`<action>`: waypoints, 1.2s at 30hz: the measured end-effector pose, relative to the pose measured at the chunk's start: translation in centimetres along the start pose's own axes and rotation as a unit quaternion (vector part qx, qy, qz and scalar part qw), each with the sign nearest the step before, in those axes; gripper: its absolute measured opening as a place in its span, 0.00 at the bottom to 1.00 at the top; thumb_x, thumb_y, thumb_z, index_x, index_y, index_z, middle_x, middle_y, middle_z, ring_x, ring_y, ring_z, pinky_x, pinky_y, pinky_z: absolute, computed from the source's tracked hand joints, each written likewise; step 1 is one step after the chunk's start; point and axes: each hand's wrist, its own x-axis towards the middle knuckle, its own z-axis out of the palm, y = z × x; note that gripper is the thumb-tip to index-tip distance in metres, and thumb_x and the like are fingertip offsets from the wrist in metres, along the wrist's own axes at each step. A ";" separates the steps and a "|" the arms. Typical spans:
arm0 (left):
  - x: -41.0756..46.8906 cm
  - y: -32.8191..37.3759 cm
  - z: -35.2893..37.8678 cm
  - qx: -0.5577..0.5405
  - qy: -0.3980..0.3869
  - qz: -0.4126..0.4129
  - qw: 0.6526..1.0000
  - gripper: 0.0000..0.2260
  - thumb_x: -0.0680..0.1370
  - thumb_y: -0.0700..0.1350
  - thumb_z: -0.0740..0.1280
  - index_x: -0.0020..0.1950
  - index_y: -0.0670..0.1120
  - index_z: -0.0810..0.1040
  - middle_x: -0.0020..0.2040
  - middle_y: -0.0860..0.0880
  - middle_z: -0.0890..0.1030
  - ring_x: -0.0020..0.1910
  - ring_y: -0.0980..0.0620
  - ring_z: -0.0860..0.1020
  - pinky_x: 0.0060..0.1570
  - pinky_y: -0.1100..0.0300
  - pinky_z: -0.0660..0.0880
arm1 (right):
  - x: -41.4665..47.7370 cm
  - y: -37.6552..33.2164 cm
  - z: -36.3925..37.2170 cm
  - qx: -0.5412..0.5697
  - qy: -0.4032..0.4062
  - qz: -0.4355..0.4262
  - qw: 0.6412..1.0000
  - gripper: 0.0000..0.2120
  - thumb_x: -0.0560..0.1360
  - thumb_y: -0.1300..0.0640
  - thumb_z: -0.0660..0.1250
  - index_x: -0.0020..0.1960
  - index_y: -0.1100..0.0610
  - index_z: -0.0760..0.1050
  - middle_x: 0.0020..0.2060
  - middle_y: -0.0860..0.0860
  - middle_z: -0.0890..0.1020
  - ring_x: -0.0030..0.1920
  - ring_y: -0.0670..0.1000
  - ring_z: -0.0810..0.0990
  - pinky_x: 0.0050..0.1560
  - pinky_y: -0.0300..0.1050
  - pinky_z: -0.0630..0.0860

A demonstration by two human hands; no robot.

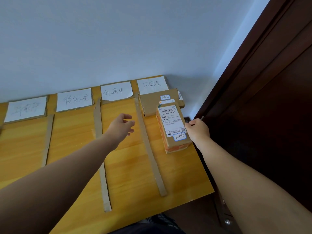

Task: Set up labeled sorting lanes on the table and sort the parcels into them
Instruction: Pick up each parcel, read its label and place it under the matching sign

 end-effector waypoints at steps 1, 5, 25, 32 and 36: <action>-0.1 0.1 -0.5 -0.001 0.004 0.006 1.000 0.13 0.80 0.45 0.62 0.64 0.46 0.71 0.54 0.45 0.79 0.49 0.48 0.80 0.48 0.55 0.77 | -0.3 -0.6 0.0 -0.016 0.010 -0.018 1.000 0.14 0.78 0.54 0.61 0.60 0.60 0.73 0.54 0.55 0.80 0.51 0.55 0.79 0.44 0.47 0.76; -0.9 0.4 -3.8 0.010 0.019 0.035 0.999 0.11 0.80 0.46 0.62 0.62 0.47 0.72 0.53 0.45 0.79 0.48 0.49 0.80 0.51 0.53 0.77 | -1.6 -4.2 1.0 -0.073 0.026 -0.106 0.991 0.12 0.77 0.54 0.60 0.56 0.57 0.75 0.54 0.54 0.79 0.51 0.55 0.78 0.46 0.47 0.75; -8.5 -14.7 -40.7 0.067 0.175 0.046 0.981 0.12 0.80 0.46 0.62 0.63 0.48 0.71 0.51 0.48 0.78 0.51 0.48 0.78 0.52 0.52 0.76 | -21.2 -27.7 28.7 -0.038 -0.121 -0.283 0.951 0.13 0.78 0.56 0.61 0.62 0.57 0.71 0.57 0.54 0.76 0.44 0.51 0.76 0.47 0.47 0.75; -10.3 -20.7 -52.0 0.092 0.209 0.038 0.973 0.13 0.80 0.47 0.62 0.64 0.48 0.71 0.55 0.48 0.77 0.54 0.50 0.75 0.49 0.58 0.70 | -29.2 -33.4 38.5 -0.012 -0.161 -0.296 0.941 0.14 0.78 0.57 0.62 0.63 0.55 0.71 0.55 0.53 0.76 0.48 0.50 0.75 0.46 0.42 0.71; -10.8 -23.3 -56.2 0.128 0.216 0.037 0.967 0.14 0.80 0.45 0.62 0.66 0.46 0.71 0.59 0.47 0.77 0.56 0.50 0.75 0.52 0.58 0.71 | -32.3 -35.5 42.0 -0.032 -0.189 -0.296 0.936 0.14 0.79 0.56 0.61 0.64 0.55 0.70 0.56 0.51 0.75 0.54 0.51 0.75 0.50 0.44 0.72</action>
